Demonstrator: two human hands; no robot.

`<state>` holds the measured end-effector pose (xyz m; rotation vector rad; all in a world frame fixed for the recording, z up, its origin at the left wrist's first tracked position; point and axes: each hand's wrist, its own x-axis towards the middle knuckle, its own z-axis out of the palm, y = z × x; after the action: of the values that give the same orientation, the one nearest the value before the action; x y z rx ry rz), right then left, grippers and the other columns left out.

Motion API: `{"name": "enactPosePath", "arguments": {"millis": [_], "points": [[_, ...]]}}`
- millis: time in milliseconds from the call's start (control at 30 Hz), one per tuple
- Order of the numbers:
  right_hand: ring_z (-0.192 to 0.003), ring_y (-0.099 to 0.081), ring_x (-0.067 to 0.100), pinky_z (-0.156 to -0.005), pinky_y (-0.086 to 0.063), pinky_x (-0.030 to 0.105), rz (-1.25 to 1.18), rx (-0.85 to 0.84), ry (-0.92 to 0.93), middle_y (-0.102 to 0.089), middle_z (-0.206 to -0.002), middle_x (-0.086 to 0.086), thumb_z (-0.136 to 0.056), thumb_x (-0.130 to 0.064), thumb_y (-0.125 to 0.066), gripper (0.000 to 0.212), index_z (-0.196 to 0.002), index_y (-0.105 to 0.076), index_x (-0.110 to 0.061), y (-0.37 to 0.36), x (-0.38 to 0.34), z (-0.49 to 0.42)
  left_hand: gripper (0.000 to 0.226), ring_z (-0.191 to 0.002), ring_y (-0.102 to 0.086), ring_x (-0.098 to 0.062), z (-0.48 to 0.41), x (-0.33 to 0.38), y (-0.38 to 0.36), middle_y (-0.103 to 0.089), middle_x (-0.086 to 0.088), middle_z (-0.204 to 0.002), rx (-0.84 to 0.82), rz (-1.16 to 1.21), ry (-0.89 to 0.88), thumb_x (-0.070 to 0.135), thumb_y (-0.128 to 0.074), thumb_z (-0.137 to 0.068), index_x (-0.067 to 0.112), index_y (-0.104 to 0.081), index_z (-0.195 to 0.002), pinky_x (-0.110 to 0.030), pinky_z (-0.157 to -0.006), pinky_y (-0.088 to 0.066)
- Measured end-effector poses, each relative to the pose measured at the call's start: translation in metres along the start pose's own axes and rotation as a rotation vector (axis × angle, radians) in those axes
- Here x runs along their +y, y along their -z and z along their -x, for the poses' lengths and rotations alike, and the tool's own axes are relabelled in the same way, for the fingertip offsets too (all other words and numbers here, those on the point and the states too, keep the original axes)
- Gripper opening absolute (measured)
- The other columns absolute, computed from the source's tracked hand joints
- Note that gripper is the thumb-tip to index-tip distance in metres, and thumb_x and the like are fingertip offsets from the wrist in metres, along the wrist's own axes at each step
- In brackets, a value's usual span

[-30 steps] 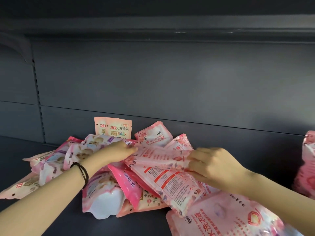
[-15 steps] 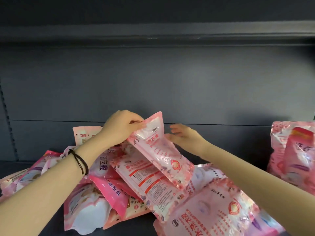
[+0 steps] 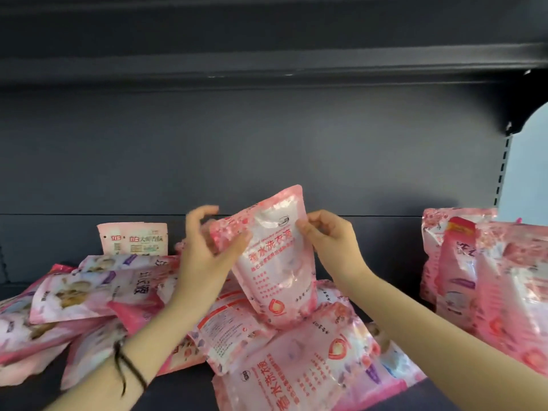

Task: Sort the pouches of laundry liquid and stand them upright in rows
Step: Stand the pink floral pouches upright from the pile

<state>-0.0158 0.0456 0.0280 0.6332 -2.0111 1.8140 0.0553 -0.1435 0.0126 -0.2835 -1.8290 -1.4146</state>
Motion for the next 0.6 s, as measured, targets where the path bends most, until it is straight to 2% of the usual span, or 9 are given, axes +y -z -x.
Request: {"name": "enactPosePath", "arguments": {"millis": [67, 133, 233, 333, 533, 600], "points": [[-0.083, -0.070, 0.023, -0.081, -0.057, 0.045, -0.012, 0.014, 0.004, -0.074, -0.087, 0.003, -0.091, -0.019, -0.063, 0.010, -0.087, -0.070, -0.013, 0.006, -0.004, 0.008, 0.042, -0.089, -0.067, 0.001, 0.022, 0.000, -0.017, -0.069, 0.014, -0.099, 0.058, 0.100, 0.010, 0.039, -0.072, -0.074, 0.025, -0.053, -0.109, -0.015, -0.072, -0.054], [-0.084, -0.070, 0.024, -0.082, -0.057, 0.045, -0.058, 0.039, 0.006, -0.074, -0.087, 0.003, -0.091, -0.018, -0.063, 0.010, -0.086, -0.071, -0.013, 0.016, -0.011, 0.016, 0.028, -0.085, -0.070, -0.008, 0.024, 0.009, -0.030, -0.072, 0.006, -0.091, 0.136, 0.143, -0.024, 0.037, -0.072, -0.075, 0.021, -0.060, -0.095, -0.022, -0.069, -0.057], [-0.080, -0.071, 0.018, -0.077, -0.059, 0.037, -0.124, 0.091, 0.072, -0.074, -0.084, -0.001, -0.090, -0.017, -0.064, 0.011, -0.082, -0.071, -0.018, 0.042, -0.026, 0.024, 0.021, -0.072, -0.064, -0.022, 0.011, 0.036, -0.051, -0.067, 0.000, -0.076, 0.244, 0.149, -0.057, 0.030, -0.074, -0.079, 0.020, -0.056, -0.084, -0.049, -0.067, -0.055], [-0.079, -0.071, 0.016, -0.073, -0.059, 0.034, -0.176, 0.140, 0.130, -0.074, -0.082, -0.002, -0.090, -0.016, -0.065, 0.013, -0.079, -0.070, -0.022, 0.074, -0.042, 0.029, 0.021, -0.063, -0.056, -0.019, 0.001, 0.064, -0.079, -0.062, 0.007, -0.068, 0.267, 0.148, -0.150, 0.025, -0.073, -0.083, 0.024, -0.052, -0.079, -0.038, -0.055, -0.049], [-0.080, -0.071, 0.021, -0.073, -0.059, 0.035, -0.239, 0.220, 0.098, -0.074, -0.081, 0.000, -0.089, -0.015, -0.066, 0.013, -0.078, -0.070, -0.019, 0.141, -0.046, 0.048, 0.021, -0.052, -0.047, -0.003, 0.016, 0.095, -0.143, -0.057, 0.016, -0.060, 0.250, 0.194, -0.165, 0.022, -0.071, -0.086, 0.022, -0.052, -0.078, -0.021, -0.047, -0.041], [-0.078, -0.071, 0.020, -0.069, -0.057, 0.030, -0.254, 0.227, 0.093, -0.074, -0.080, 0.001, -0.090, -0.015, -0.065, 0.013, -0.078, -0.070, -0.019, 0.163, -0.044, 0.056, 0.022, -0.053, -0.047, -0.006, 0.025, 0.102, -0.160, -0.057, 0.013, -0.062, 0.219, 0.209, -0.169, 0.023, -0.071, -0.086, 0.018, -0.052, -0.078, -0.025, -0.048, -0.041]]}}
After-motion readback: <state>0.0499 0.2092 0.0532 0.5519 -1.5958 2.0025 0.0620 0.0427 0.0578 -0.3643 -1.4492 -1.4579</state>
